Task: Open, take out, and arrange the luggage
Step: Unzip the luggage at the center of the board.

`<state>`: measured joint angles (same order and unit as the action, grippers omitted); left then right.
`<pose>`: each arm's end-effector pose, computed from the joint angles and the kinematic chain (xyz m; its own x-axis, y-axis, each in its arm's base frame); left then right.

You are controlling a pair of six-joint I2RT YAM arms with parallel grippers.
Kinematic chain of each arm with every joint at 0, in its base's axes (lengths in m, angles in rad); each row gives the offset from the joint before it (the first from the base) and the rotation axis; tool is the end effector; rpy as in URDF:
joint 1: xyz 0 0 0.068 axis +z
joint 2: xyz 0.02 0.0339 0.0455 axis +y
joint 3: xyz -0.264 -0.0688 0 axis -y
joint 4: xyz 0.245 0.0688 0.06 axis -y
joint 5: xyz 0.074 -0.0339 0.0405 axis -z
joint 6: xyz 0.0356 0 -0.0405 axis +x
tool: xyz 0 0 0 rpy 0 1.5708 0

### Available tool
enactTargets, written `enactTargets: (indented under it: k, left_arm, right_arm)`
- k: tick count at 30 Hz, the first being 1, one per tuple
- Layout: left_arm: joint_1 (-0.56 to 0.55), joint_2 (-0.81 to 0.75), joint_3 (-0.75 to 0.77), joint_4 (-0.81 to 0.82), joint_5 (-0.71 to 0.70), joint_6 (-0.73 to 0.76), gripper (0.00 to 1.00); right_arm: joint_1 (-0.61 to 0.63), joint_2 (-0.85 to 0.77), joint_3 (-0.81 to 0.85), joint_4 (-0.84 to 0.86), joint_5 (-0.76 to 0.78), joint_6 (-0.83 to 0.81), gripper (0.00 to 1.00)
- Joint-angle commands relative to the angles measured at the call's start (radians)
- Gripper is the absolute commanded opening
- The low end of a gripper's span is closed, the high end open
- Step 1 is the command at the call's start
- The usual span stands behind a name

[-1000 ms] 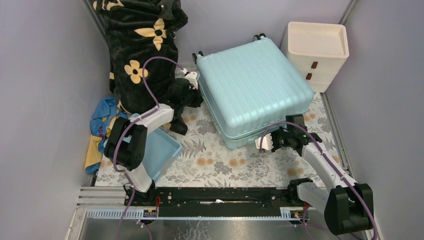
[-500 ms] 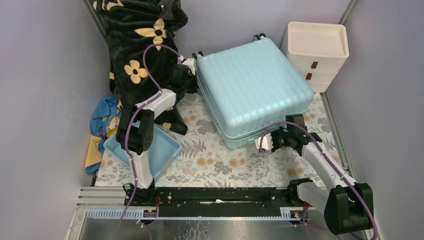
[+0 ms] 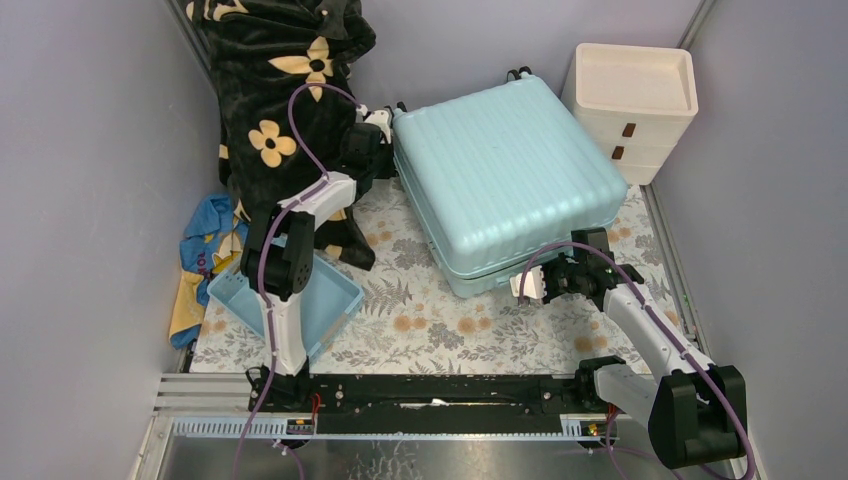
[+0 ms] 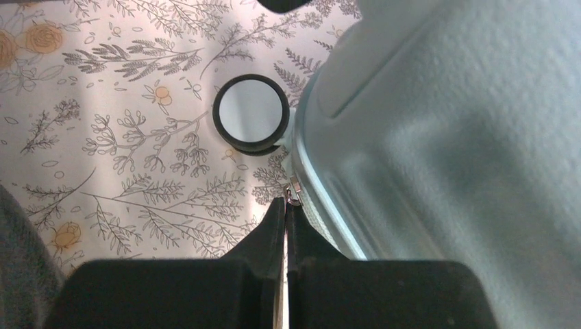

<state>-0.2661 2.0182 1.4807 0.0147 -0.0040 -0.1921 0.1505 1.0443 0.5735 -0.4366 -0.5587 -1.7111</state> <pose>0.4538 -0.1235 0.2229 -0.5224 -0.0555 -0.8509 0.1629 0.9730 -0.1635 0.1920 0.0482 0.2020 0.5544 -0.7651 -0.3274 -0.7084 -0.2274 -0.6682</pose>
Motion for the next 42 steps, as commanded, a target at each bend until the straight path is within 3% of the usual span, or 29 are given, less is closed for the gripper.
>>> enactTargets:
  k: [1,3,10,12,21,37,42]
  left_arm:
    - [0.081,0.038,0.076,0.165,-0.258,0.019,0.00]
    - [0.081,0.053,0.094,0.163,-0.269,0.016,0.01]
    - [0.082,0.047,0.110,0.163,-0.277,-0.022,0.30]
    - [0.082,0.021,0.099,0.164,-0.263,-0.034,0.35]
    - [0.084,-0.246,-0.149,0.246,-0.122,-0.087,0.62]
    - [0.088,-0.820,-0.584,0.298,0.211,-0.150,0.78]
    - [0.088,-0.946,-0.683,0.302,0.245,-0.215,0.89]
  right_arm:
    - [-0.008,0.026,-0.014,-0.073,0.063,0.060,0.02]
    - [-0.009,0.025,-0.016,-0.075,0.063,0.063,0.02]
    - [-0.008,0.021,-0.017,-0.076,0.056,0.075,0.02]
    - [-0.008,0.019,-0.018,-0.077,0.051,0.081,0.02]
    - [-0.008,-0.029,-0.018,-0.174,-0.003,0.063,0.02]
    - [-0.009,-0.251,-0.030,-0.448,0.051,0.065,0.01]
    - [-0.009,-0.362,-0.038,-0.538,0.117,0.075,0.01]
